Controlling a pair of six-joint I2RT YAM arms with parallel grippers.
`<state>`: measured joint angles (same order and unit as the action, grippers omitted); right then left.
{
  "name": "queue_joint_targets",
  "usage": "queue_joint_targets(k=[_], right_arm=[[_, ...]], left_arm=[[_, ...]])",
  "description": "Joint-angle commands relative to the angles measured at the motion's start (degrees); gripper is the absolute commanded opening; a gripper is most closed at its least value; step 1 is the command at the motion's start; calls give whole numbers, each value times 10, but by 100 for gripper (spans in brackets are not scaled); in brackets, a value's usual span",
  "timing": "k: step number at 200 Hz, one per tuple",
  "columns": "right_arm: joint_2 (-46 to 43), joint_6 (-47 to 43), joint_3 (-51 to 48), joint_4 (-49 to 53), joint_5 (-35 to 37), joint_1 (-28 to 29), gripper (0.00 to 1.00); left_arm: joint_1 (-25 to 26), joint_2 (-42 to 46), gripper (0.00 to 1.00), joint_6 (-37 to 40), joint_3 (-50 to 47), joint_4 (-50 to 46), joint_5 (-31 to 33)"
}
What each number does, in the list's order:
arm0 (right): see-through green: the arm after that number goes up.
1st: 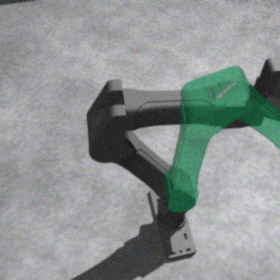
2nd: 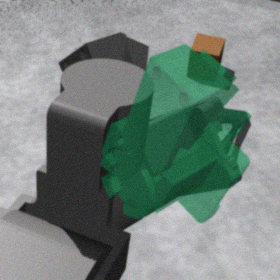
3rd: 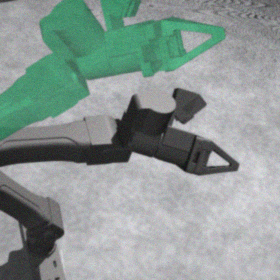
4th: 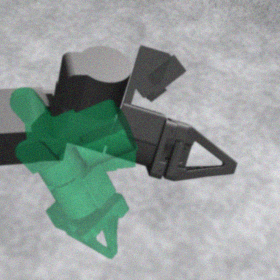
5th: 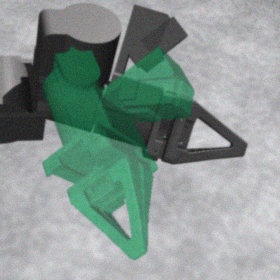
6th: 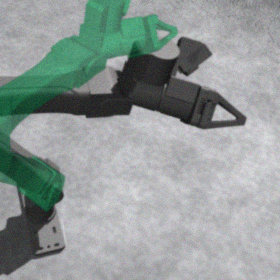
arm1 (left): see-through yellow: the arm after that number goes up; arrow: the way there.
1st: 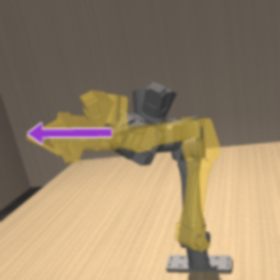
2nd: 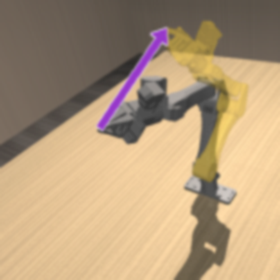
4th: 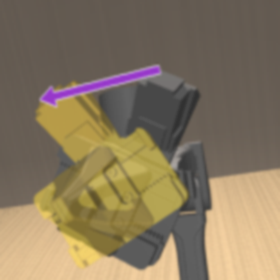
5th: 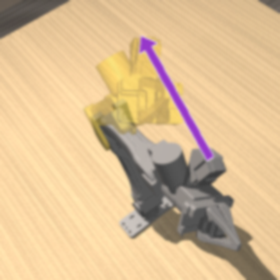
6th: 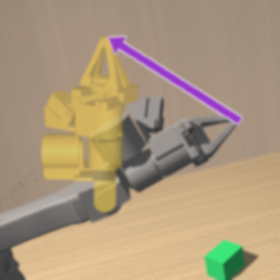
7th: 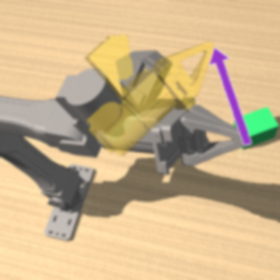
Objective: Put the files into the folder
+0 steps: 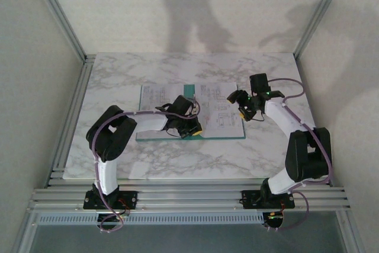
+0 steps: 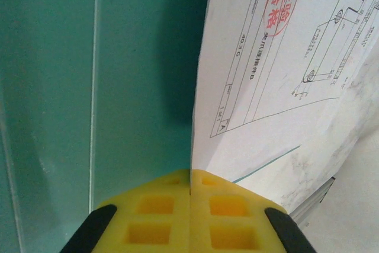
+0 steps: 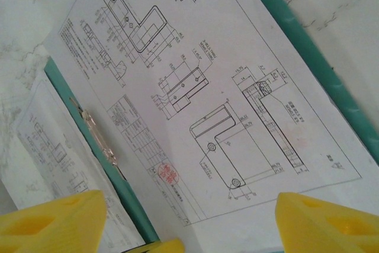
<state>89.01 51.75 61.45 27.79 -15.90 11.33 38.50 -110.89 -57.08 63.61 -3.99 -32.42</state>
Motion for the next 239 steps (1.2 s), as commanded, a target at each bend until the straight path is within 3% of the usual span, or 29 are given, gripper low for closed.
queue_joint_targets(k=[1,54,144,183,239], right_arm=[[31,7,4,-16,-19,-3,76],[66,14,15,-29,-24,-1,75],[46,13,16,-20,-11,-1,75],[39,5,37,-10,-6,-1,75],[60,-21,87,2,-5,12,74]], left_arm=[[-4,22,0,-6,-8,12,-4],[0,23,0,-12,-12,18,-6],[1,23,0,-8,-6,8,3],[1,36,28,-1,9,-22,21],[0,66,49,9,29,-75,58]])
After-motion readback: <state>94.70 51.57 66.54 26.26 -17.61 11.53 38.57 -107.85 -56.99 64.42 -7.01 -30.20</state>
